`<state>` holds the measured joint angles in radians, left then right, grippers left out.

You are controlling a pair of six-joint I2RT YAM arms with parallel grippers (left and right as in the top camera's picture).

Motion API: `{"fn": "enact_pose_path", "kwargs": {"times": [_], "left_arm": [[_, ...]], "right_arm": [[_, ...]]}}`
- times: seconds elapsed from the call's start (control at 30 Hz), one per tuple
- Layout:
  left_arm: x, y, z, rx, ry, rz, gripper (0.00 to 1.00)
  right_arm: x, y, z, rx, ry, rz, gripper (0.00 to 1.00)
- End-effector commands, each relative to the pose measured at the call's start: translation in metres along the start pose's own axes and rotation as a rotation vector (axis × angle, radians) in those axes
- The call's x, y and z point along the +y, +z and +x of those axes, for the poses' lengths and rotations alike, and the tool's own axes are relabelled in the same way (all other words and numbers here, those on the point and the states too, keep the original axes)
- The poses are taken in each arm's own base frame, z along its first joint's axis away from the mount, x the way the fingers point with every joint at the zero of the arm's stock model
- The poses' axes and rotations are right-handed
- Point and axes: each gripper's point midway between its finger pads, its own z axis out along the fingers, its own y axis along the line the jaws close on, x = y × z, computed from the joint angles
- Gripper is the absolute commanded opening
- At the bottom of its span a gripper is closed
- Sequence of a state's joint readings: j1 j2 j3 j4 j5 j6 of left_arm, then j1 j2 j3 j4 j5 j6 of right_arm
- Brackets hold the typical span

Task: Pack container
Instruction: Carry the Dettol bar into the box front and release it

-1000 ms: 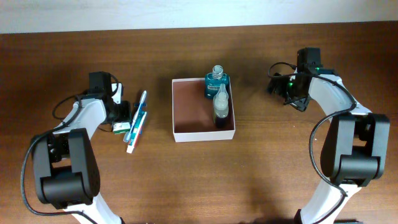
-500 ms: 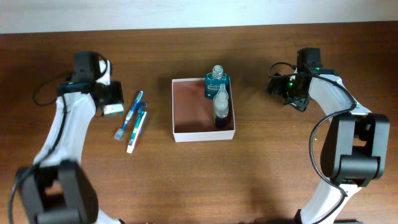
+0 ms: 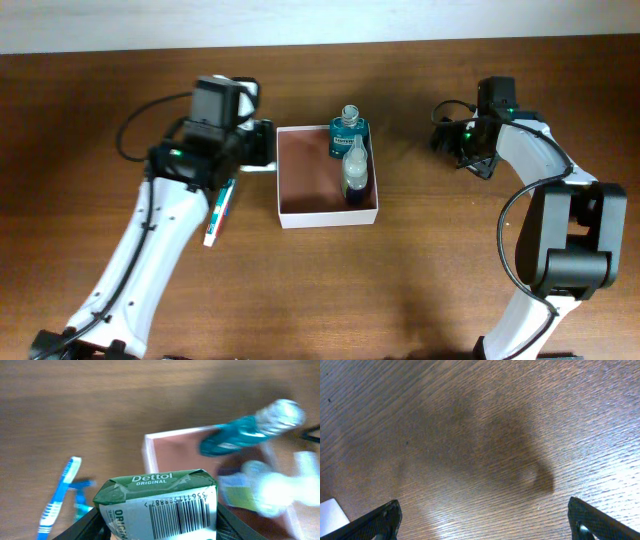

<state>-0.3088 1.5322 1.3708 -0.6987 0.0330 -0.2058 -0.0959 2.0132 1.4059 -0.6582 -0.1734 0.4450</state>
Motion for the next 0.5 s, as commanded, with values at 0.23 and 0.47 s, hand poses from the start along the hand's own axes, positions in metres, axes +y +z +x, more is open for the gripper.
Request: {"fn": "enact_pose_path", "kwargs": {"times": [0.23,0.47], "left_arm": [[-0.06,0.057,0.046,0.162,-0.009,0.049,0.13],[-0.066,0.08,0.057,0.204,-0.048,0.072,0.13]], "right_arm": [[-0.004,0.003,0.0,0.003,0.001,0.013,0.99],[-0.004,0.003,0.0,0.003,0.001,0.013,0.99]]}}
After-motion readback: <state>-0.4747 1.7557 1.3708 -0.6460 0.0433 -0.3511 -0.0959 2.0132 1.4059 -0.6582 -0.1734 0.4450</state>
